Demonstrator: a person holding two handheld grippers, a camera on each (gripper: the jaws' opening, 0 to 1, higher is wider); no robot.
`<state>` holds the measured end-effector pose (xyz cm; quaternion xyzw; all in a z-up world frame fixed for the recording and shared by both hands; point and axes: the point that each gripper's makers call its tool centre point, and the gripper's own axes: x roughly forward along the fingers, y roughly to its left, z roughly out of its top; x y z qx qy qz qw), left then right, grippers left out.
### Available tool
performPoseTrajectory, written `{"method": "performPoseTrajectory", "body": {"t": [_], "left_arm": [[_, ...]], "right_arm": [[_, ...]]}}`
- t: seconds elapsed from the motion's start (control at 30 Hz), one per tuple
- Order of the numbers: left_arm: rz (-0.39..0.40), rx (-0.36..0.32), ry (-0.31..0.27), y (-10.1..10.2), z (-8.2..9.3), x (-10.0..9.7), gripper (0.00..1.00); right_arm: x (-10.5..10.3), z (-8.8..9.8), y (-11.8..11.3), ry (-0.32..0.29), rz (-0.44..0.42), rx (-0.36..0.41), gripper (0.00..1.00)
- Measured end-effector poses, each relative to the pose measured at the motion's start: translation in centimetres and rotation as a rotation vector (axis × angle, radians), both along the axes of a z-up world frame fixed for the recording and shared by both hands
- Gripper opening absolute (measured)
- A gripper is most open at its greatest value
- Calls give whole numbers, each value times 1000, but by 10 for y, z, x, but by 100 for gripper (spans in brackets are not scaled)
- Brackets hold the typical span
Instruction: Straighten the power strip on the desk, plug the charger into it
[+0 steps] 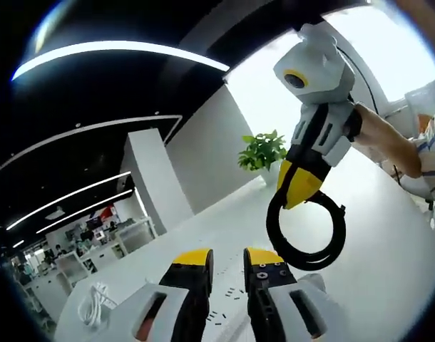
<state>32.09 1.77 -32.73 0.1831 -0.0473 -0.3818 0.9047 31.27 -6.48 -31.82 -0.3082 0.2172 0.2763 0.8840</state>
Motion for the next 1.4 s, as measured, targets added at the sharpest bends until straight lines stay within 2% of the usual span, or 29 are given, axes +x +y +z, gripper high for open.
{"method": "performPoseTrajectory", "body": {"t": [0.23,0.37,0.5,0.63,0.87,1.4], "left_arm": [[-57,9,38,-12,-8,-7,19],[-88,38,32,-22,-13,-15,19],[-110,57,49,-29,-19,-20,20],[-95,44,83,-31,-25,-17,21],[-73,46,131,-37,-38,-13,29],[-13,60,120,-35,-50,3,28]], "right_arm": [[8,12,-12,-37,-70,-32,3],[11,18,-17,-43,-95,-40,3],[16,23,-22,-63,-124,-46,3],[21,31,-26,-84,-153,-48,3],[16,34,-16,-85,-141,-29,3],[11,34,-6,-58,-123,28,3]]}}
